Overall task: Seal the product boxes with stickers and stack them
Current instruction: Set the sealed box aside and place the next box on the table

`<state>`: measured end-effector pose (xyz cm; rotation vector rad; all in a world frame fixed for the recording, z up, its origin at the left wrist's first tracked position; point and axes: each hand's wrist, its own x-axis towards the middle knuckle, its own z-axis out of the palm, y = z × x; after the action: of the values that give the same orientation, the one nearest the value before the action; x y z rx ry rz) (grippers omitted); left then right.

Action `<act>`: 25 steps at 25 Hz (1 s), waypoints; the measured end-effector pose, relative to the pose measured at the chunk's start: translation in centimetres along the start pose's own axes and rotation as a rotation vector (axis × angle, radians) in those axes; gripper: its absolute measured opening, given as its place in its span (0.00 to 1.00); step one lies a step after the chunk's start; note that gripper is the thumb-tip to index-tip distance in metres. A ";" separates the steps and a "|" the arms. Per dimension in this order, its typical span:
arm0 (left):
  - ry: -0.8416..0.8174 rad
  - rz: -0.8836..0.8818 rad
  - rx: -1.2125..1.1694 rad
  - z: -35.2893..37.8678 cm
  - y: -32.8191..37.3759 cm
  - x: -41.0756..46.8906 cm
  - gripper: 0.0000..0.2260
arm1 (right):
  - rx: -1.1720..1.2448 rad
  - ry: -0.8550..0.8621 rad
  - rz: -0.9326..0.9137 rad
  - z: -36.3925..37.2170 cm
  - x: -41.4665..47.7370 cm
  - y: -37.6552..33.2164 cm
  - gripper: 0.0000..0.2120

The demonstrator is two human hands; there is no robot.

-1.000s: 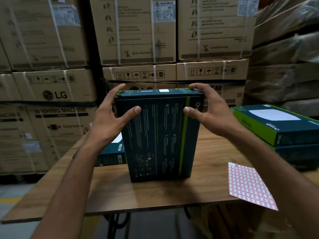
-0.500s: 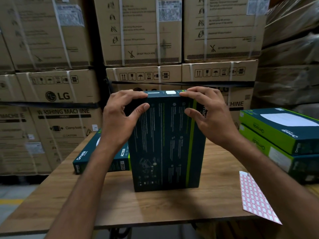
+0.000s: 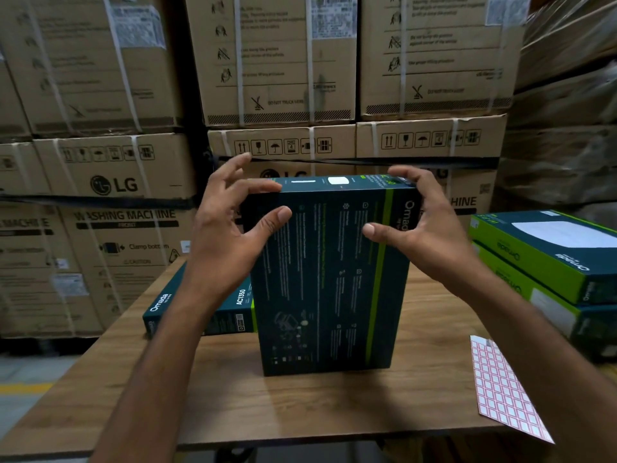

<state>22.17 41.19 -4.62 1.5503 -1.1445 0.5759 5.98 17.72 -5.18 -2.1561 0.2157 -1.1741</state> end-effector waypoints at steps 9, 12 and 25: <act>-0.012 -0.347 -0.041 -0.7 3.5 -1.2 0.33 | 0.317 -0.115 0.484 -2.5 -0.3 -4.6 0.26; 0.033 -0.339 -0.139 -0.8 3.8 -2.4 0.28 | 0.365 -0.062 0.420 -3.0 -1.7 -4.9 0.25; -0.197 -0.387 0.025 2.4 -1.0 -20.2 0.39 | 0.091 -0.194 0.433 0.7 -16.2 3.9 0.17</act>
<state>14.04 46.32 -22.62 1.8224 -0.9461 0.1821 -2.33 22.09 -19.03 -1.9945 0.5042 -0.7116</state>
